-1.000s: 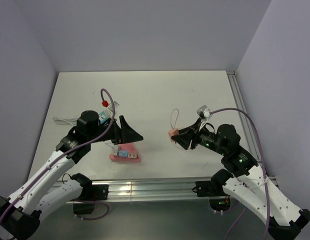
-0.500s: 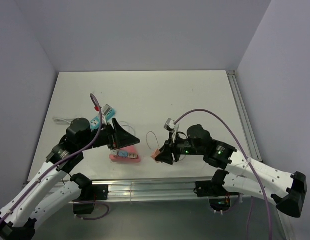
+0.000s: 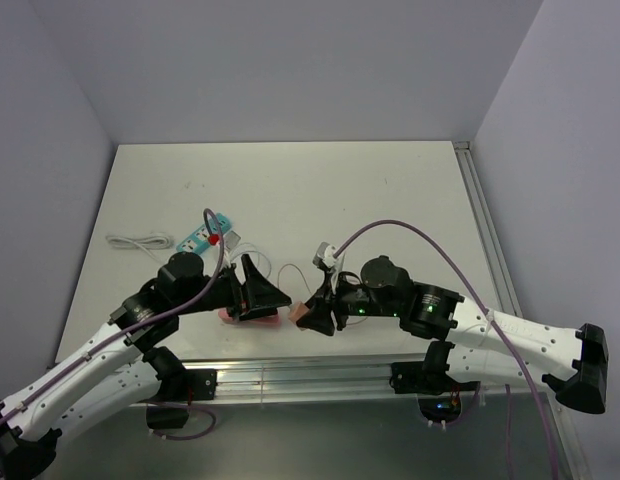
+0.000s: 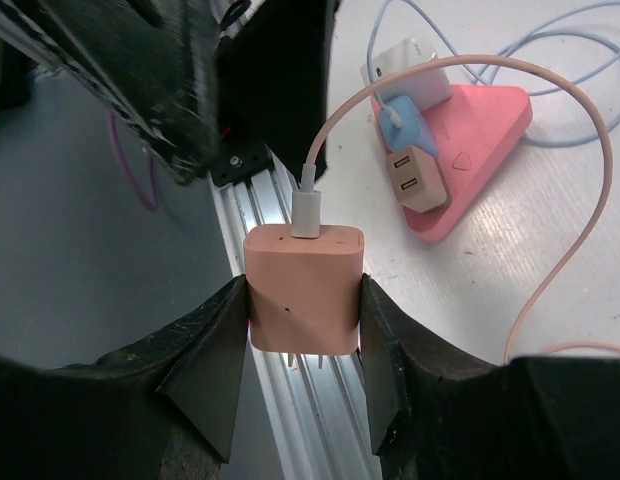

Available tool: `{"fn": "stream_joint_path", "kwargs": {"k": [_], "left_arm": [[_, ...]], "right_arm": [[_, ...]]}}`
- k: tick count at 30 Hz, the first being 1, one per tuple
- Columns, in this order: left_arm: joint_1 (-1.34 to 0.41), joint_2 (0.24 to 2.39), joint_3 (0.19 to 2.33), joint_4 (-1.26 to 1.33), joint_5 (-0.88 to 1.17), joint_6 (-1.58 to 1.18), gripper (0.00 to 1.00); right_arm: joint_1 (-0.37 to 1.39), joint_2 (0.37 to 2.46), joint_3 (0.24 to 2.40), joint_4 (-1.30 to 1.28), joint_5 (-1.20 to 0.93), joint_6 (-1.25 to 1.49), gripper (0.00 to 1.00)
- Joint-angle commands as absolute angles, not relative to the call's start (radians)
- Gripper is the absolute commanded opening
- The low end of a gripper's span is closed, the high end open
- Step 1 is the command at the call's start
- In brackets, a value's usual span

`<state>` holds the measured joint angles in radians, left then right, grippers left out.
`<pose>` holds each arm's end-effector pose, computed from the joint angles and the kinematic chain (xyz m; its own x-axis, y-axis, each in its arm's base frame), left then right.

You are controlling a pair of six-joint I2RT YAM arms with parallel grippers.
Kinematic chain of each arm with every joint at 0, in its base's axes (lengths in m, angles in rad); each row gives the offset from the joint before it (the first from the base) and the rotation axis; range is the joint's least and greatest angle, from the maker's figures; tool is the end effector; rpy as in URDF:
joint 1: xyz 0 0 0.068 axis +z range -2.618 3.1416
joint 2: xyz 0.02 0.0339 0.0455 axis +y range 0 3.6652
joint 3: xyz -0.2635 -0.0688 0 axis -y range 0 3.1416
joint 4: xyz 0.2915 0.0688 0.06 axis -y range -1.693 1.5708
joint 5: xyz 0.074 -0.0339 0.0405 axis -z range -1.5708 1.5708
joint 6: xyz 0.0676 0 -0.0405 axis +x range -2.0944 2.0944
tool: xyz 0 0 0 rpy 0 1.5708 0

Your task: Insert the plug

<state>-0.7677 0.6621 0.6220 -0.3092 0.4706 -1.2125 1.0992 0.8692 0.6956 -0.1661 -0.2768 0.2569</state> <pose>0.1456 -0.1832 0.2778 -0.9531 -0.2401 -0.1842 0.0940 0.3437 -0.9344 0.1101 0.2565 0.2772 -0.3939 -0.2344 -0.8888 -0.9036 0.2761 0.3276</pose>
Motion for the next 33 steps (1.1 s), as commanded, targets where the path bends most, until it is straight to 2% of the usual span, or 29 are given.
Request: {"fn": "stream_joint_path", "kwargs": {"k": [1,10,25,30,31,33], "left_arm": [[-0.79,0.693,0.621,-0.255,0.442,-1.233,0.93],[-0.833,0.778,0.618,-0.216,0.433,-1.216,0.9],[-0.874,0.841,0.62,-0.181,0.448,-1.186,0.8],[-0.877,0.848,0.607,-0.15,0.46,-1.193,0.7],[-0.877,0.847,0.604,-0.144,0.462,-1.196,0.63],[-0.879,0.848,0.601,-0.124,0.469,-1.197,0.55]], "right_arm": [[1.123,0.873,0.752,-0.098,-0.25,0.233,0.0],[1.15,0.884,0.753,-0.094,-0.233,0.227,0.0],[1.158,0.896,0.755,-0.092,-0.219,0.219,0.0],[1.158,0.891,0.755,-0.092,-0.225,0.222,0.0],[1.158,0.891,0.755,-0.092,-0.227,0.222,0.0],[1.158,0.891,0.756,-0.094,-0.225,0.224,0.0]]}}
